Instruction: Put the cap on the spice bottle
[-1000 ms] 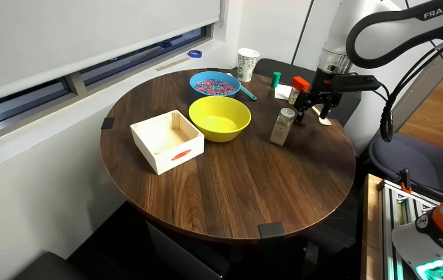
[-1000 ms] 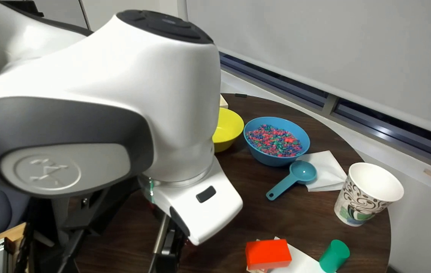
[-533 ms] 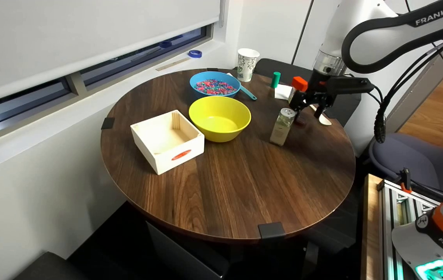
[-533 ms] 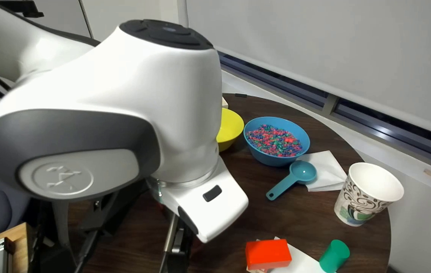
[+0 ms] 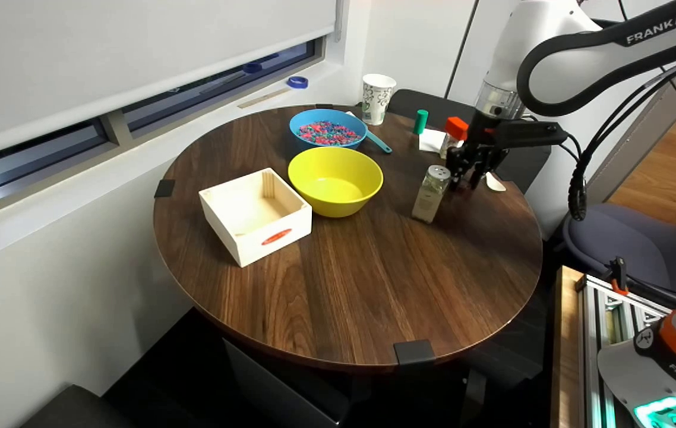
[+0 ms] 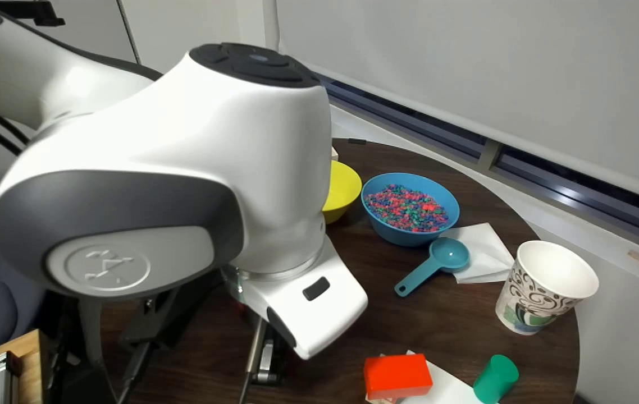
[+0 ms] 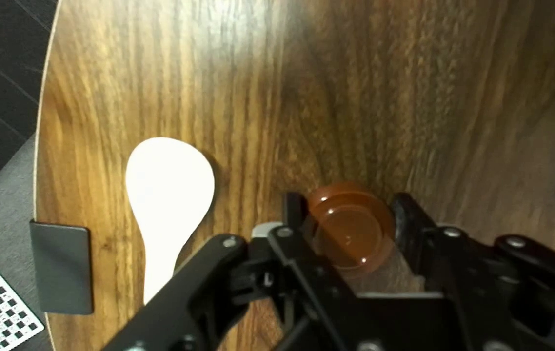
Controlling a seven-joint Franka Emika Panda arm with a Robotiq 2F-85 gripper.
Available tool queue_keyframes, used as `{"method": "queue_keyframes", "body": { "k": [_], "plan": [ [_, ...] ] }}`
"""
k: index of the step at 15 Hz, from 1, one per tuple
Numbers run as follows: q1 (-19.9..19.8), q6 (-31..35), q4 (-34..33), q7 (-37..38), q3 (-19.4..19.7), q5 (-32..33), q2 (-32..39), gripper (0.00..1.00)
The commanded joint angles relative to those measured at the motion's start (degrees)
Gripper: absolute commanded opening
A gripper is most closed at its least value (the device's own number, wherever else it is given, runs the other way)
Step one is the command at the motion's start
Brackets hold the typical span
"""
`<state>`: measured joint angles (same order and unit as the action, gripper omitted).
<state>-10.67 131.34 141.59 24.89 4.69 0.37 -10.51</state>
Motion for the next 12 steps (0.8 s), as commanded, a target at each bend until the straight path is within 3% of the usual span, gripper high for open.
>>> {"method": "queue_keyframes", "body": {
  "k": [1, 12],
  "plan": [
    [0.7, 0.4, 0.2, 1.5, -0.9, 1.6, -0.8, 0.24],
    [2.7, -5.7, -4.5, 6.0, -7.9, 11.4, -7.3, 0.24]
  ]
}}
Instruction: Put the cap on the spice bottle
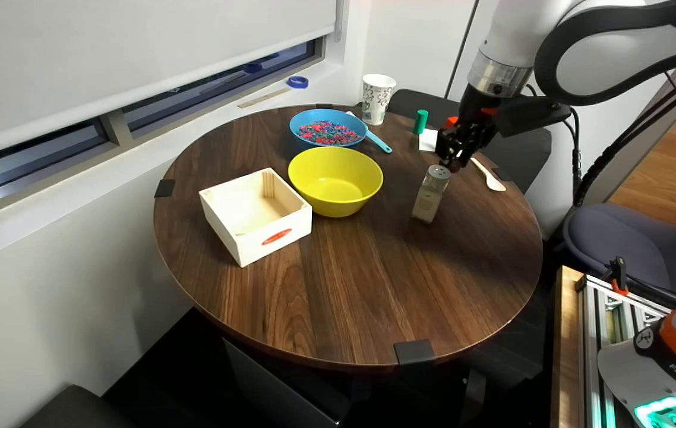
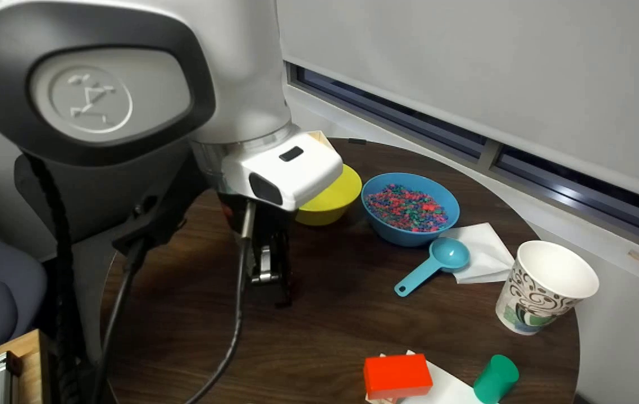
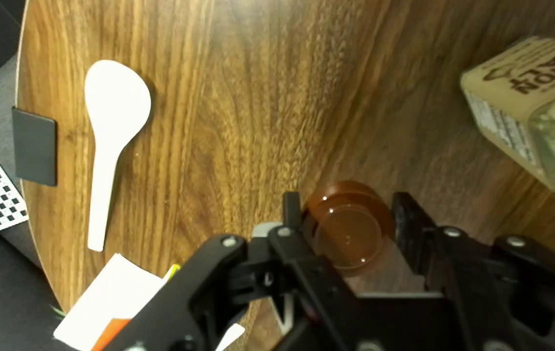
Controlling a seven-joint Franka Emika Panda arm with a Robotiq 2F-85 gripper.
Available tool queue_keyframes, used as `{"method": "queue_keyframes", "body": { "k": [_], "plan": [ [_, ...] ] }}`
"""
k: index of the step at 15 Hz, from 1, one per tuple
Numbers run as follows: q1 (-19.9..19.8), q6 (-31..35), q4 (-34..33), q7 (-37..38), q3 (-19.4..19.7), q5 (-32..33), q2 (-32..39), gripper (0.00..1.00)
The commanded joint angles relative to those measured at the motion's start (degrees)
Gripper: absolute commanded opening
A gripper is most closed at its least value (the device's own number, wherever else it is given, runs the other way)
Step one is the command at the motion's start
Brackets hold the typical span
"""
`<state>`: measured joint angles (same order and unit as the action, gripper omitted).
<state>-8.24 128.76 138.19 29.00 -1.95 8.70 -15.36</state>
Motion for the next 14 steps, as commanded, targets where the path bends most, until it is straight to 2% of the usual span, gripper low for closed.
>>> {"method": "queue_keyframes", "body": {
  "k": [1, 7, 14],
  "plan": [
    [0.2, -3.8, -1.7, 2.0, -1.8, 3.9, -3.2, 0.24],
    [1.9, -4.1, -3.6, -0.8, -2.4, 1.0, -5.9, 0.24],
    [4.9, -4.7, -3.5, -3.0, -1.8, -7.3, -6.9, 0.24]
  ]
}}
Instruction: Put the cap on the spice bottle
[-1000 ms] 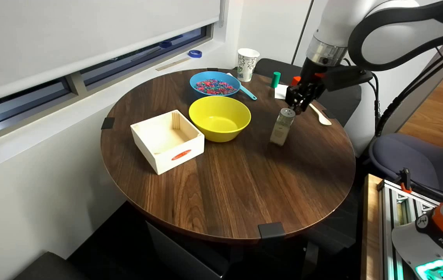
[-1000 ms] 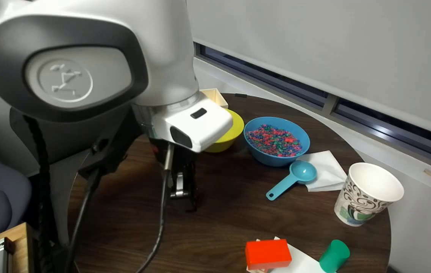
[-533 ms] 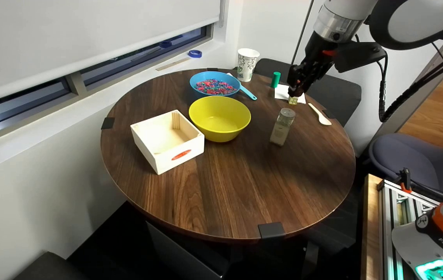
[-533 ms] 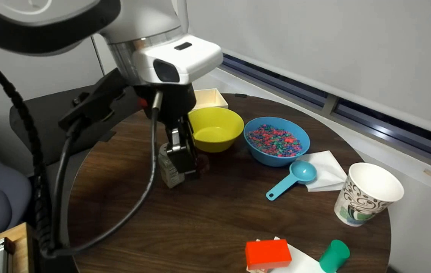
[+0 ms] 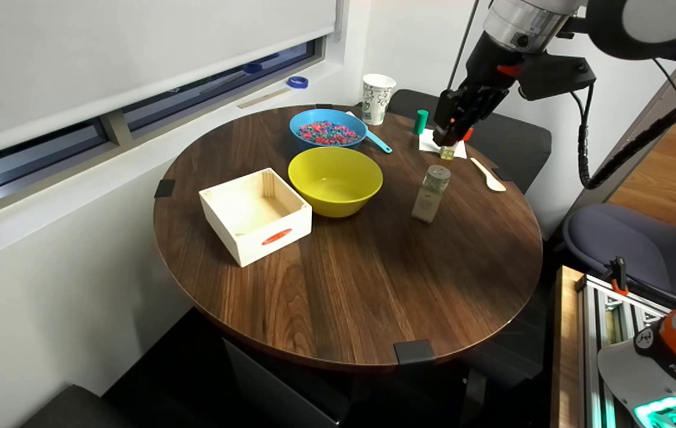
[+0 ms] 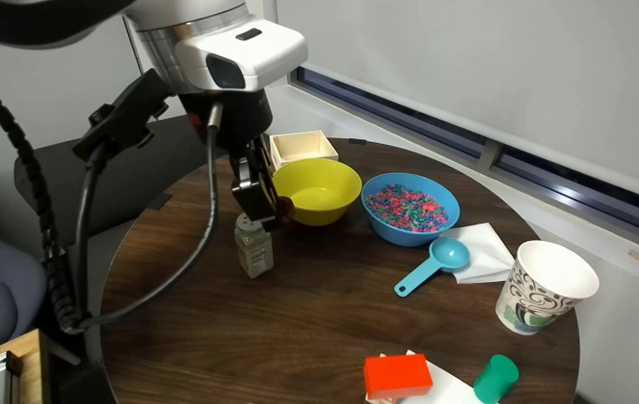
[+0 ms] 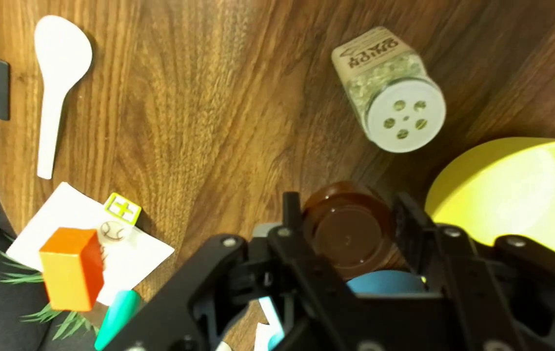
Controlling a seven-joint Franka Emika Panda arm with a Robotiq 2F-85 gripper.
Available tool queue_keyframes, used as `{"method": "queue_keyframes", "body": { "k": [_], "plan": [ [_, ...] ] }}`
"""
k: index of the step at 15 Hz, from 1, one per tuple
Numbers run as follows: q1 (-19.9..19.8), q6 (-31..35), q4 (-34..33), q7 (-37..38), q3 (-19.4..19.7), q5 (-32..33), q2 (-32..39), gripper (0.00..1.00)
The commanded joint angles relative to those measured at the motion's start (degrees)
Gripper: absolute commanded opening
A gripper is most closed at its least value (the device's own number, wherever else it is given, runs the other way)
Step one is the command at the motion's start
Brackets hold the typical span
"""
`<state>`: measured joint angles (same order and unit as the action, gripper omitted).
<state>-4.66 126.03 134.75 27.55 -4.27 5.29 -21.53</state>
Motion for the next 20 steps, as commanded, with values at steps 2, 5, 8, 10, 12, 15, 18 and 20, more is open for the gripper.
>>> {"method": "queue_keyframes", "body": {
  "k": [2, 5, 8, 10, 12, 15, 18, 20],
  "plan": [
    [1.7, -2.3, 0.1, -2.0, 0.5, -5.9, -0.6, 0.24],
    [1.7, -3.4, 0.1, -1.9, 0.5, -7.6, -0.4, 0.24],
    [1.6, -4.8, 0.0, -1.6, 0.4, -8.2, -0.2, 0.24],
    [1.6, -4.8, 0.1, -1.5, 0.3, -8.5, -0.1, 0.24],
    [1.8, -5.0, 0.1, -1.4, 0.4, -9.2, 0.1, 0.24],
    [1.3, -4.4, 0.1, -1.5, 0.2, -9.1, 0.1, 0.49],
    [1.5, -4.6, 0.1, -1.8, 0.4, -9.8, 0.1, 0.49],
    [1.5, -4.6, 0.1, -1.8, 0.4, -9.8, 0.1, 0.49]
  ]
}}
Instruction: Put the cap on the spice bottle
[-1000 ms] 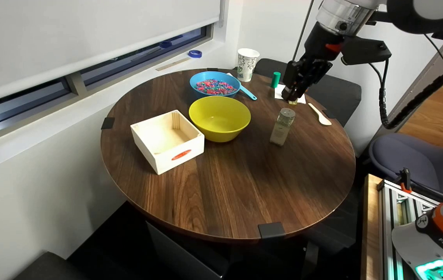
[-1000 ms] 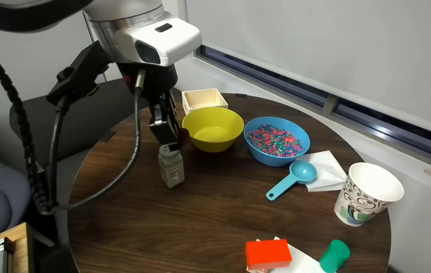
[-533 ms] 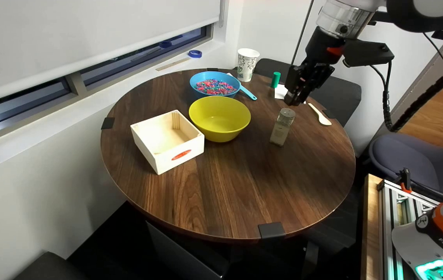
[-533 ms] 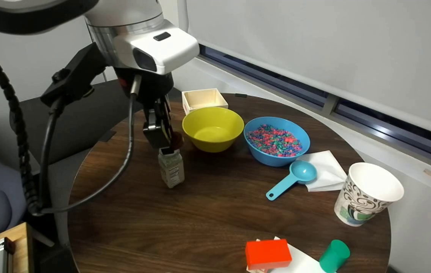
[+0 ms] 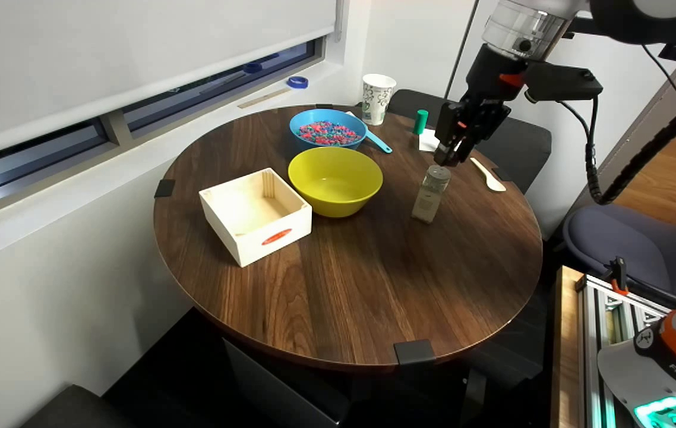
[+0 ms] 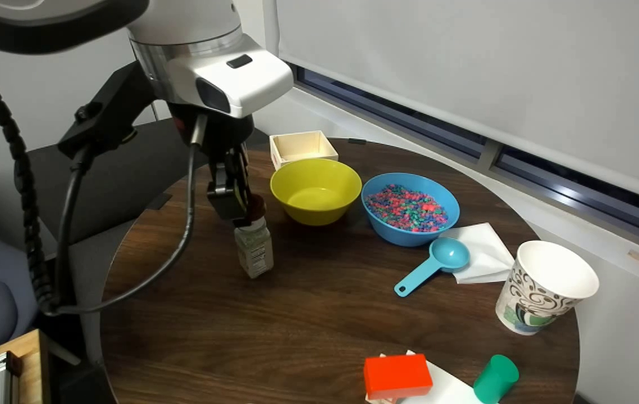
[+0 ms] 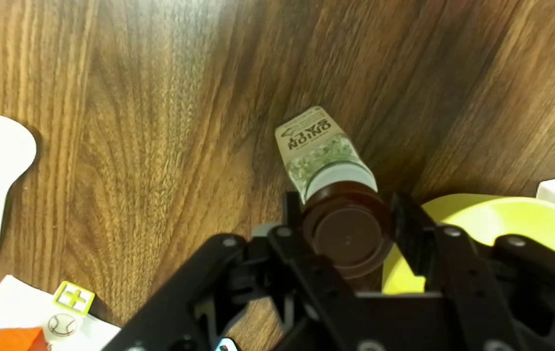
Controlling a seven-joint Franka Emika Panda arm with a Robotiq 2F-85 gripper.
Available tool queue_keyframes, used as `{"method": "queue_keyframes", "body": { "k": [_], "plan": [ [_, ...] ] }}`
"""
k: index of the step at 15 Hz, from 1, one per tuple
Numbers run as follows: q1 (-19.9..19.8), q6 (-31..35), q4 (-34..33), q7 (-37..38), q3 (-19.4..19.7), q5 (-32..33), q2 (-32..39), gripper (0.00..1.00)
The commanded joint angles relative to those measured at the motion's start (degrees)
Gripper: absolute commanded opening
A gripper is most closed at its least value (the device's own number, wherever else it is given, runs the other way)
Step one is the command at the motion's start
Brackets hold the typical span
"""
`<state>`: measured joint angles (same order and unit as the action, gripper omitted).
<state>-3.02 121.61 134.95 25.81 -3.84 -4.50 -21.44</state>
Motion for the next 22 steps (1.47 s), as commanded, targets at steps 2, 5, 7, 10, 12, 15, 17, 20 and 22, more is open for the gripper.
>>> {"method": "queue_keyframes", "body": {
  "k": [2, 5, 7, 10, 12, 15, 17, 20, 22],
  "plan": [
    [0.0, -0.2, -0.1, 0.0, 0.0, 0.0, 0.0, 0.24],
    [-0.2, 0.3, 0.2, 1.3, -0.7, 0.9, -0.1, 0.24],
    [-0.1, 0.3, 0.2, 1.5, -1.0, 0.9, 0.1, 0.24],
    [-0.4, 0.4, 0.4, 1.9, -1.4, 1.8, 0.2, 0.24],
    [-0.5, 0.7, 0.7, 2.4, -1.7, 2.9, 0.4, 0.24],
    [-0.3, 1.7, 0.9, 2.6, -1.9, 3.7, 0.6, 0.24],
    [-0.1, 2.3, 0.8, 2.5, -2.0, 3.6, 0.9, 0.24],
    [0.0, 2.1, 0.8, 2.6, -2.1, 3.2, 1.2, 0.24],
    [0.1, 2.1, 1.0, 2.8, -2.2, 3.2, 1.4, 0.24]
  ]
}}
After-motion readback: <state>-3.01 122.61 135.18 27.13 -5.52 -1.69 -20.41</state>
